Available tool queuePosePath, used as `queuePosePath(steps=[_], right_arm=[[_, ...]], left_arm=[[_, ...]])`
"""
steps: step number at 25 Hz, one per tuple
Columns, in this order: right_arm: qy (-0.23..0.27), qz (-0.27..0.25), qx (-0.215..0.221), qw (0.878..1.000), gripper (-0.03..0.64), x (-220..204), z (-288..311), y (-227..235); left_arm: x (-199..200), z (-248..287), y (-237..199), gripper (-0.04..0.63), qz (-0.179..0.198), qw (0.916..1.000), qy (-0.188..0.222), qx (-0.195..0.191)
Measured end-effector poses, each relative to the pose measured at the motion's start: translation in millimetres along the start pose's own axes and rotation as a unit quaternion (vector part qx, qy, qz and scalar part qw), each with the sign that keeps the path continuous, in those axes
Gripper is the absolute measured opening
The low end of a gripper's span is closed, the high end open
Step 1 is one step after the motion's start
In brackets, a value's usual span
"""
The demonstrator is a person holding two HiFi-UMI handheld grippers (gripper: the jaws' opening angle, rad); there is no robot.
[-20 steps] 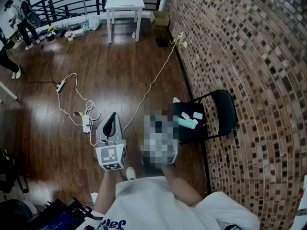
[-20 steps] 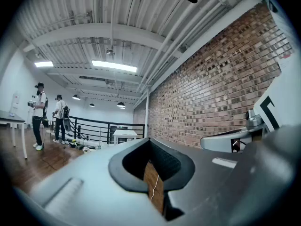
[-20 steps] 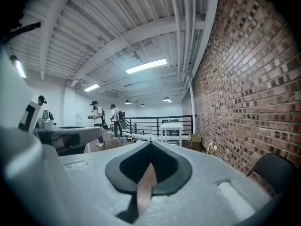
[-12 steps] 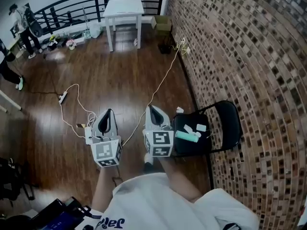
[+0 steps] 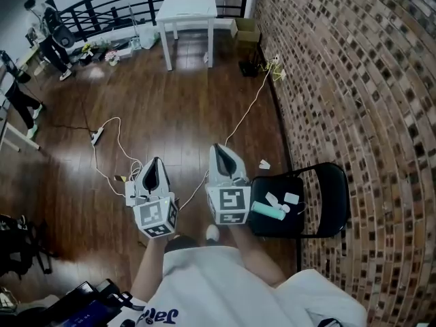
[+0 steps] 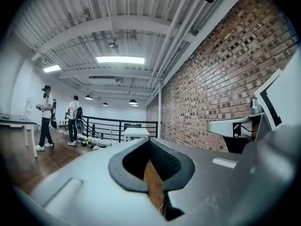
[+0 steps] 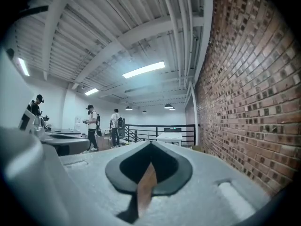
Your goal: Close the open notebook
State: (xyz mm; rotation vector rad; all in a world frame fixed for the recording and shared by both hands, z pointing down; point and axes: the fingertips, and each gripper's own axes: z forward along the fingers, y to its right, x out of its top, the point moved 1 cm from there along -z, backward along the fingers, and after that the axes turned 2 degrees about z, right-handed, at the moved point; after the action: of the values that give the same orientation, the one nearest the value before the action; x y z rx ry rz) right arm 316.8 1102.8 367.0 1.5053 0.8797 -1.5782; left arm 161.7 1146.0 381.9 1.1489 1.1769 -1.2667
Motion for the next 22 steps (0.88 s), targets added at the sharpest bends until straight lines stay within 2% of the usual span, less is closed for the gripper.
queuePosePath(steps=[2,5,7,11,15,18,22], right_arm=[[0.003,-0.005,0.008,1.000,-0.015,-3,6,0],[0.008,-0.024,0.011,1.000,-0.015,-6,18,3],[0.006,-0.029,0.005,1.000,-0.015,-9,27,7],[-0.005,-0.037,-0.014,0.999,-0.015,-19,48,15],[0.003,-0.020,-0.034,0.999,-0.016,-18,94,26],[0.009,-0.006,-0.043,0.999,-0.015,-7,144,31],[0.023,-0.020,-0.042,0.999,-0.015,11,215,18]], left_arm=[[-5,7,4,0.005,0.017,0.9998,0.005,-0.005],[6,18,20,0.005,0.074,0.9942,0.055,-0.056],[10,29,25,0.006,0.093,0.9907,0.070,-0.070],[-2,62,15,0.009,0.078,0.9932,0.047,-0.073],[-11,113,-8,0.011,0.072,0.9940,0.049,-0.067],[-1,157,-26,0.012,0.072,0.9931,0.053,-0.076],[20,210,-66,0.011,0.086,0.9905,0.071,-0.080]])
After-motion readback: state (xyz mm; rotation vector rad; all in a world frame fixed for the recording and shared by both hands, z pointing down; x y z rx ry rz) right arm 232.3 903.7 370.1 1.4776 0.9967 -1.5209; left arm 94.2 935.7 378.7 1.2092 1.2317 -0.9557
